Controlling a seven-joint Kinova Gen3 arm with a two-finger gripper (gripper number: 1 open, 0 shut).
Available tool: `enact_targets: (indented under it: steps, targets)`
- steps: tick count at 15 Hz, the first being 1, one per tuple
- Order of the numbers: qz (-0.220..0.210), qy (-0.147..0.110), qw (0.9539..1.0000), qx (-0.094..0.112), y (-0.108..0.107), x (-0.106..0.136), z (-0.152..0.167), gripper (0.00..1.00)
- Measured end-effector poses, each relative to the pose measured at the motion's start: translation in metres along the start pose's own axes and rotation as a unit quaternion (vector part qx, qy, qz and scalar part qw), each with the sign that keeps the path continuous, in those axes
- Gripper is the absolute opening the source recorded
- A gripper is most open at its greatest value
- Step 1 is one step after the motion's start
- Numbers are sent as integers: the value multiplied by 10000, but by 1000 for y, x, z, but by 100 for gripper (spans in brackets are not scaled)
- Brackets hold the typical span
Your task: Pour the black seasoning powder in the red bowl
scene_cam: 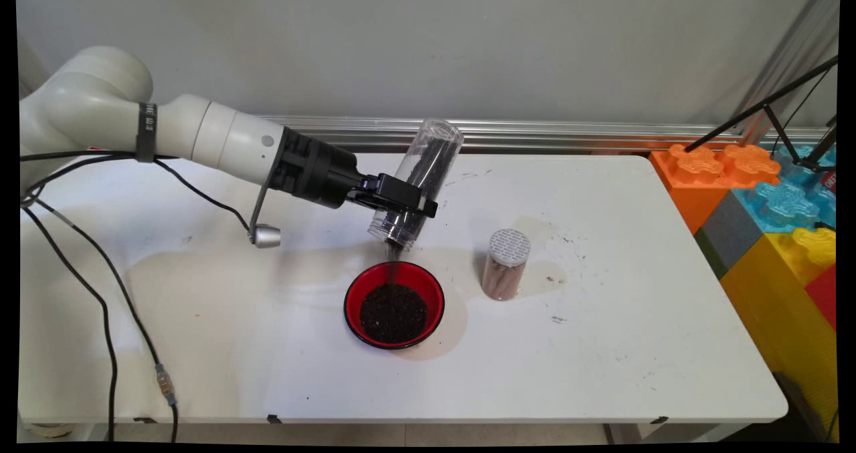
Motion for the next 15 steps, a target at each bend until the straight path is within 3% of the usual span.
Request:
enact_targets:
  steps: [7, 15]
  targets:
    - [-532, -71, 9986, 28, -2, -4, -2, 0]
    - [-1137, -79, 9935, -2, -7, -7, -10, 0]
